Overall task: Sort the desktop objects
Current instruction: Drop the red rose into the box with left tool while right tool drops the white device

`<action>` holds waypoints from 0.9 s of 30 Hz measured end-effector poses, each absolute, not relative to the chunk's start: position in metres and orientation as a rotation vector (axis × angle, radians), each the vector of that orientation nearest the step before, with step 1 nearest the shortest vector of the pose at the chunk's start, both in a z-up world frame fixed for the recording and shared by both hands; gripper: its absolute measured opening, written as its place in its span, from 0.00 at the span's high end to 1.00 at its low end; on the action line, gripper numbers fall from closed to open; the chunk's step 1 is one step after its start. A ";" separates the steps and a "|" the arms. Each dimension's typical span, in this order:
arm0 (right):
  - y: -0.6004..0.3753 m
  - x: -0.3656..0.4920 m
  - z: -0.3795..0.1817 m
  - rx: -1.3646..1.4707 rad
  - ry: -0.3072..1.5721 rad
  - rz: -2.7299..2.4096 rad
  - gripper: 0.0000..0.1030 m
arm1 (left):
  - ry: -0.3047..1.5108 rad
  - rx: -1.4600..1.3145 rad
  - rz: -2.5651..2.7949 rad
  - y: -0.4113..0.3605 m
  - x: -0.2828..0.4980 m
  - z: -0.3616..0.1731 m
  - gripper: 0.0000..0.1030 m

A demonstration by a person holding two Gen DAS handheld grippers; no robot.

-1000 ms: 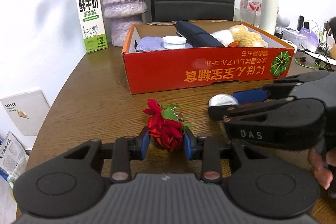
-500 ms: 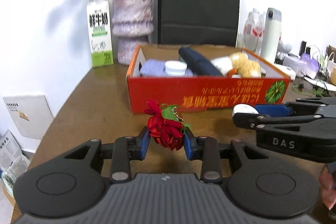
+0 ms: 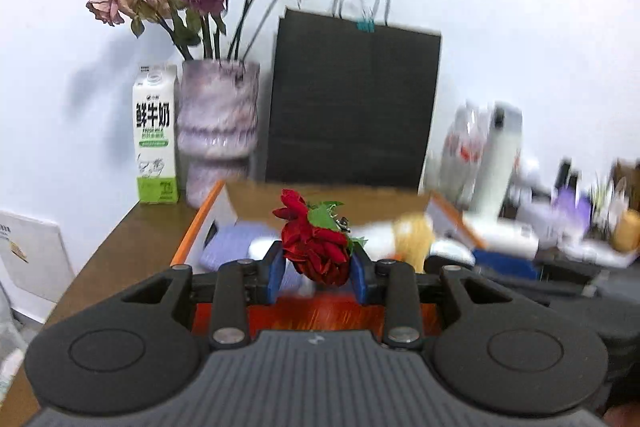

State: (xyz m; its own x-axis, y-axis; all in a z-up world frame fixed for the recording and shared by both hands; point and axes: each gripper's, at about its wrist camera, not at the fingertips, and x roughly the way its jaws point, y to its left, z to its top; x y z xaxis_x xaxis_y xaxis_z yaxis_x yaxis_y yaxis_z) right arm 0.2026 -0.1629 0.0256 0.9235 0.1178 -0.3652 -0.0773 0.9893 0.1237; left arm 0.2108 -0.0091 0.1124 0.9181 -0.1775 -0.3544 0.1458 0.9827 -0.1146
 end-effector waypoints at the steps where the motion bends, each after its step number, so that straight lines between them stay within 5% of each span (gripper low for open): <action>1: -0.166 0.211 0.027 0.122 0.382 0.092 0.63 | 0.370 -0.101 -0.163 -0.010 0.218 0.114 0.67; 13: -0.171 0.276 0.009 0.118 0.434 0.061 0.63 | 0.420 -0.080 -0.127 -0.010 0.284 0.094 0.65; 14: -0.171 0.278 0.007 0.114 0.444 0.061 0.62 | 0.427 -0.076 -0.128 -0.009 0.286 0.092 0.61; 15: -0.170 0.281 0.005 0.110 0.457 0.059 0.62 | 0.432 -0.072 -0.126 -0.009 0.287 0.090 0.44; 16: -0.171 0.282 0.003 0.110 0.464 0.050 0.58 | 0.431 -0.071 -0.112 -0.009 0.287 0.088 0.26; 19: -0.176 0.282 0.002 0.116 0.463 -0.018 0.32 | 0.403 -0.048 -0.014 -0.008 0.285 0.089 0.00; 20: -0.179 0.281 0.003 0.127 0.460 -0.030 0.15 | 0.392 -0.056 0.003 -0.006 0.284 0.091 0.00; 22: -0.185 0.279 0.006 0.146 0.444 -0.037 0.07 | 0.392 -0.086 -0.001 0.000 0.284 0.095 0.00; 27: -0.185 0.277 0.008 0.140 0.444 -0.044 0.05 | 0.391 -0.087 -0.005 0.001 0.280 0.098 0.00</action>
State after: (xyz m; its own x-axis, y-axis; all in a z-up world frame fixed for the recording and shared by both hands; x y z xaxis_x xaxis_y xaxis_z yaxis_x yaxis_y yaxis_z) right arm 0.2766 -0.1847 0.0076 0.9025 -0.0115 -0.4306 0.0726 0.9894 0.1258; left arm 0.2803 0.0010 0.0978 0.9245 -0.0213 -0.3806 -0.0124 0.9962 -0.0860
